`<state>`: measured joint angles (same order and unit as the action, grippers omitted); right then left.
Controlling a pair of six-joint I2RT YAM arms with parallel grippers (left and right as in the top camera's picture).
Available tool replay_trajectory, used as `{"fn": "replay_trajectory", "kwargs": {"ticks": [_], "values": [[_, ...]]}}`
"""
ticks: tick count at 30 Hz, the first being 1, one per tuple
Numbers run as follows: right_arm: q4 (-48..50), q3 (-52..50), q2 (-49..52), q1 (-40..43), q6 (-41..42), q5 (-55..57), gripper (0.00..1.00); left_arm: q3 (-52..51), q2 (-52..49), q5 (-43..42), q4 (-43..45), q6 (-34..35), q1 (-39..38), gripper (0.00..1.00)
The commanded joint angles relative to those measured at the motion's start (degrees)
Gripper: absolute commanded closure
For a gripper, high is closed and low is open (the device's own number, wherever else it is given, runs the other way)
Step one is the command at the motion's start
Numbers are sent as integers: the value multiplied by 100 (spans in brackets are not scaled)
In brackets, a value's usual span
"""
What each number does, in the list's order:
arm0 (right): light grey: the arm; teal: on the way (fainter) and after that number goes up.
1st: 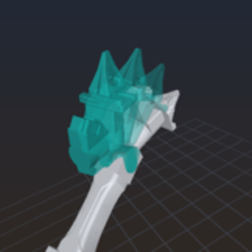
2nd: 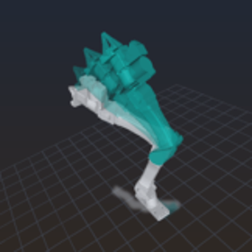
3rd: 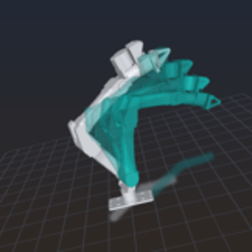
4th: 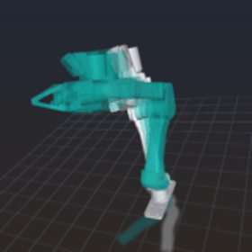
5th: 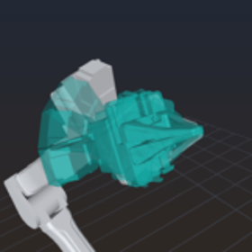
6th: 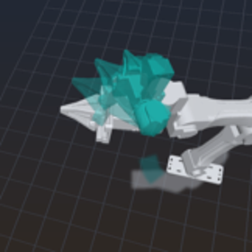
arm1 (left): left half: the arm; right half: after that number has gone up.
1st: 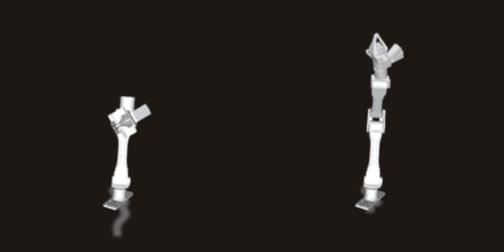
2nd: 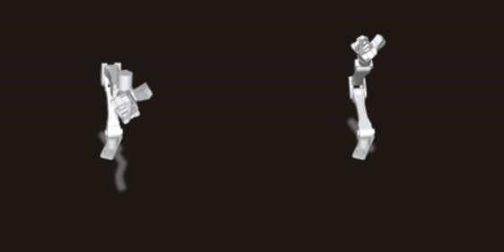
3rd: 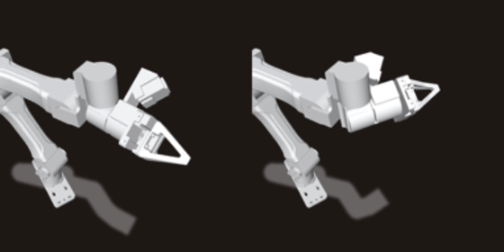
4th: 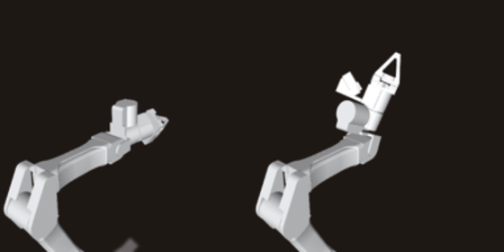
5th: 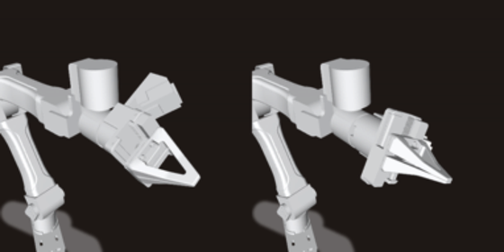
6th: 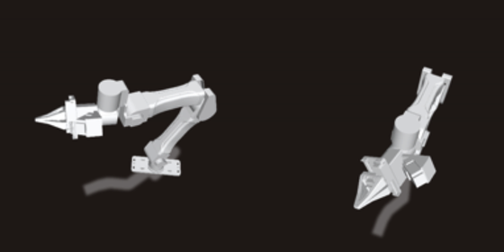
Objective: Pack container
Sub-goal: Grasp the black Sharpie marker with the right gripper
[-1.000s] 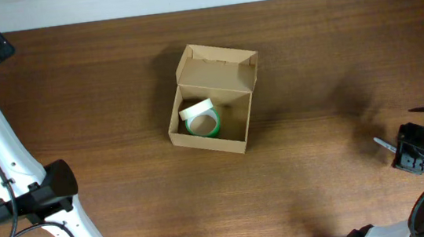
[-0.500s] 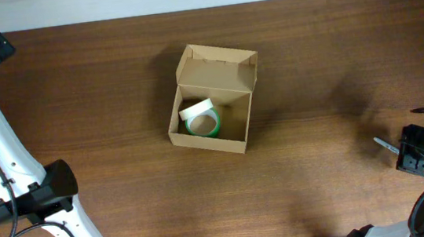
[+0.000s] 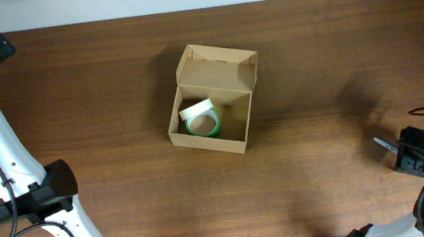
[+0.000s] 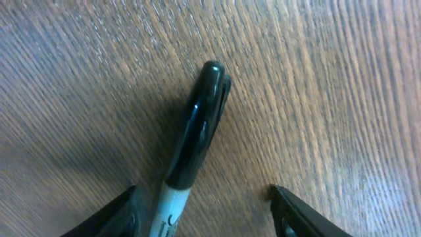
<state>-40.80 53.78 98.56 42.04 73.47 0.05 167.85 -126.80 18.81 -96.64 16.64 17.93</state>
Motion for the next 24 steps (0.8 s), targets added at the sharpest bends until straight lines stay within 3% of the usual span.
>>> {"fn": "replay_trajectory", "kwargs": {"ticks": [1,8,12,15,21,24], "values": [[39,-22,57,46,50,210,38,-17,136,-2,-2,-66,28,0],[149,-22,197,48,94,282,41,-20,136,-2,-2,-66,28,0],[142,-22,321,48,92,282,53,-20,136,-2,-2,-66,28,0],[142,-22,341,48,92,282,72,-20,136,-2,0,-66,28,0],[116,-22,341,48,87,280,77,-20,136,-2,-2,-66,28,0],[101,-22,341,46,42,282,72,-20,136,-2,-2,-68,28,0]]}}
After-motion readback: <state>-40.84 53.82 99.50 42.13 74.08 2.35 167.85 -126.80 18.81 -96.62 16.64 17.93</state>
